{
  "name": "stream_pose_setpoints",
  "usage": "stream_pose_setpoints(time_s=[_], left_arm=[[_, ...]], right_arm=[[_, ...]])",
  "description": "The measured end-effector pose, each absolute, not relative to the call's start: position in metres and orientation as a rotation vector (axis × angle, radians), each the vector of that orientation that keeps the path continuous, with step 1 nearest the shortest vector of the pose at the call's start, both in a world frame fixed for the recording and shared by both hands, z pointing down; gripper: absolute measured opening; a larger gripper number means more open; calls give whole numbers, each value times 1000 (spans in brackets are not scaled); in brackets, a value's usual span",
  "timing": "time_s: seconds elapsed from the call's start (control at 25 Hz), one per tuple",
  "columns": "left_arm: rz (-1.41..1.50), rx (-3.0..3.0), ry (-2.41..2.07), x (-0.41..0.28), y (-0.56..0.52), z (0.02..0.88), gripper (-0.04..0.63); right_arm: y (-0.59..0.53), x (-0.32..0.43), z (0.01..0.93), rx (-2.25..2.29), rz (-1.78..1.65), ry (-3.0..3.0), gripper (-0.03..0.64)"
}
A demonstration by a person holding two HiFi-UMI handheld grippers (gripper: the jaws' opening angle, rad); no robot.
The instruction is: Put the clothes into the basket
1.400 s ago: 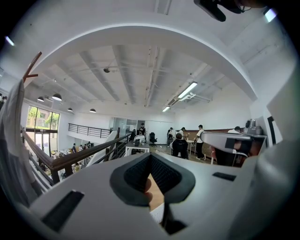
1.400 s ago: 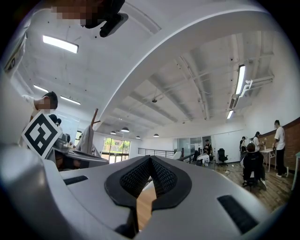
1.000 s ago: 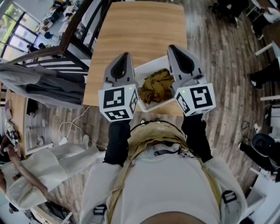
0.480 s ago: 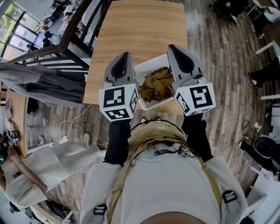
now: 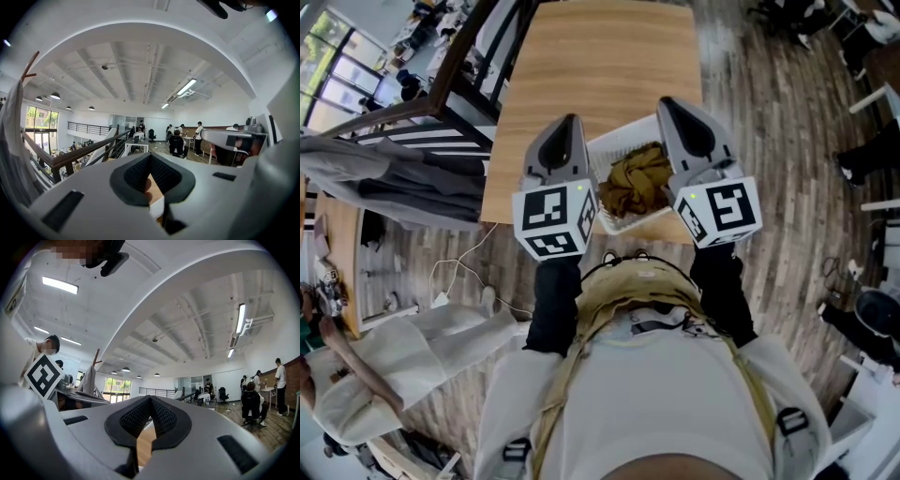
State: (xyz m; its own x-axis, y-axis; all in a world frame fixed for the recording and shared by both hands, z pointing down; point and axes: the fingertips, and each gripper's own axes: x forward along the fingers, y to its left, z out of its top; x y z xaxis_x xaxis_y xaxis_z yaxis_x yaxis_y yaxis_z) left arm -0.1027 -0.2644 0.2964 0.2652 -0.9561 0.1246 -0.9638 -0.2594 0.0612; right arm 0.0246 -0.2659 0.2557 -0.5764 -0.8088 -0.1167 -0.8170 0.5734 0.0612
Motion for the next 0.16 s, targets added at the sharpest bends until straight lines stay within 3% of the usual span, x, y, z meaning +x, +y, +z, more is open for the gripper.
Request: stream_pose_setpoints(time_s=[0.16], left_arm=[[106, 2400, -1824, -98, -262, 297, 0]], right_arm=[[-263, 27, 256, -1408, 163, 2720, 21]])
